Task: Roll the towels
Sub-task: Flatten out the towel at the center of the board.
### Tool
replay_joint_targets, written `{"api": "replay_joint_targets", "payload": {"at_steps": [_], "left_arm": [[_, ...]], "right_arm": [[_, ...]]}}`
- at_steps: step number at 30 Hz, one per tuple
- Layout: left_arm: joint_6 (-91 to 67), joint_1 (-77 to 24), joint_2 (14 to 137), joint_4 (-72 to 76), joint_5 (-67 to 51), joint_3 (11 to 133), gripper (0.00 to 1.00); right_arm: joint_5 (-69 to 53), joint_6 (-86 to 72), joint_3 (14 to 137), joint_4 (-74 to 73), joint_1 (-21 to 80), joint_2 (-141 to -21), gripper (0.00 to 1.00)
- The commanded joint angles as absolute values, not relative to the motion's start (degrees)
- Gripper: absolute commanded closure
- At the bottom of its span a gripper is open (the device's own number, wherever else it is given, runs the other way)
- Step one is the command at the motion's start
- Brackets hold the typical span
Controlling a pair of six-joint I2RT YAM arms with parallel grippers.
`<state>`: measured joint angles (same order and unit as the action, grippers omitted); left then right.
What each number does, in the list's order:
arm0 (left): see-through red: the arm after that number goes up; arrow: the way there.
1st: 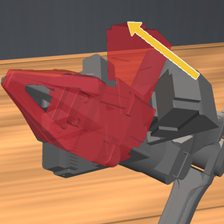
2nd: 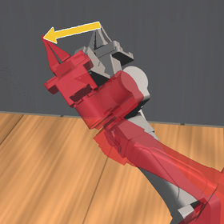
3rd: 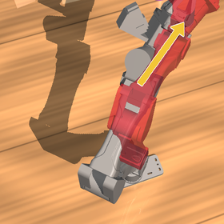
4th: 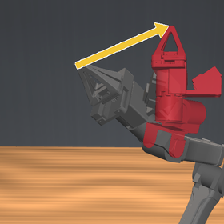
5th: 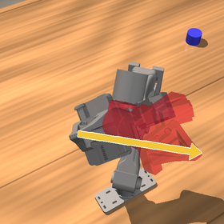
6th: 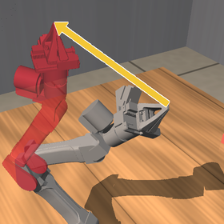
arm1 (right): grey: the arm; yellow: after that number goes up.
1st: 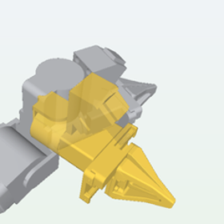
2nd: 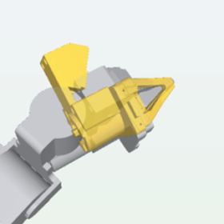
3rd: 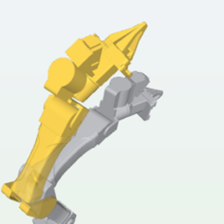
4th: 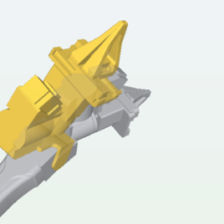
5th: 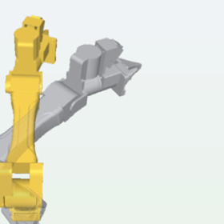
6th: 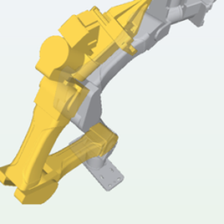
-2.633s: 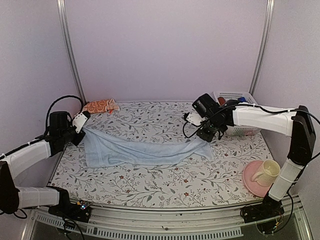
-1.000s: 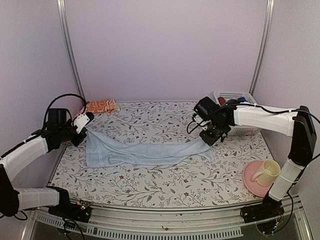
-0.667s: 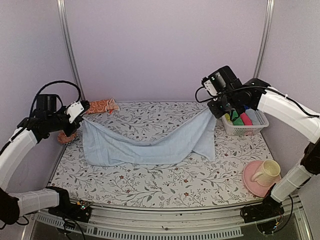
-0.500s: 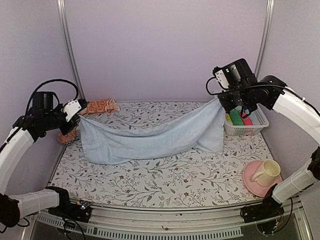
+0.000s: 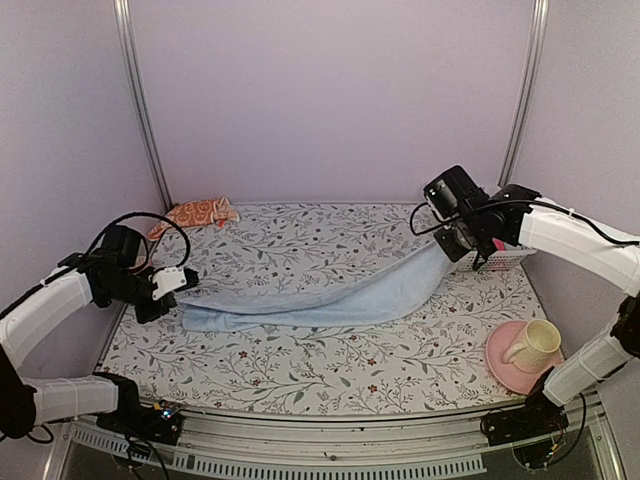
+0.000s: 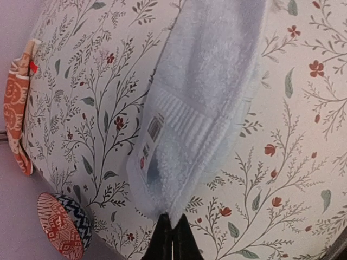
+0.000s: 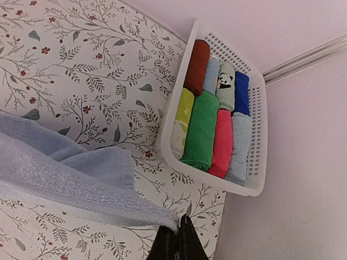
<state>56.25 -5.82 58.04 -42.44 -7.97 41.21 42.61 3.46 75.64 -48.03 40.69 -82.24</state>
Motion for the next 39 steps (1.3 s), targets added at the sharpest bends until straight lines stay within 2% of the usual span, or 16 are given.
{"api": "replay_joint_targets", "payload": {"at_steps": [1, 6, 11, 17, 22, 29, 39], "left_arm": [[57.5, -8.5, 57.7, -40.0, -14.6, 38.6, 1.00], [57.9, -8.9, 59.7, -37.1, -15.5, 37.3, 0.99], [56.6, -8.7, 59.2, -32.3, -14.3, 33.8, 0.77], [53.4, -8.8, 55.6, -19.3, -8.0, 26.3, 0.68], [53.1, -8.8, 49.2, -9.4, -3.1, 20.7, 0.64], [52.3, -8.9, 42.5, -0.3, -2.6, 15.9, 0.59], [48.2, -8.9, 49.8, 12.0, -3.9, 13.0, 0.54]], "right_arm": [[40.3, 0.3, 73.7, -45.2, 40.3, -86.5, 0.98], [38.4, -2.0, 72.9, -43.0, 40.3, -90.8, 0.98], [37.4, -1.5, 72.6, -40.8, 40.3, -92.0, 0.98], [37.5, -1.5, 72.7, -39.8, 40.2, -92.2, 0.98], [38.2, -2.0, 73.2, -39.4, 40.2, -92.6, 0.98], [38.4, -2.4, 74.4, -39.1, 40.2, -93.4, 0.98], [39.5, -2.0, 77.0, -39.0, 38.3, -96.4, 0.98]]}}
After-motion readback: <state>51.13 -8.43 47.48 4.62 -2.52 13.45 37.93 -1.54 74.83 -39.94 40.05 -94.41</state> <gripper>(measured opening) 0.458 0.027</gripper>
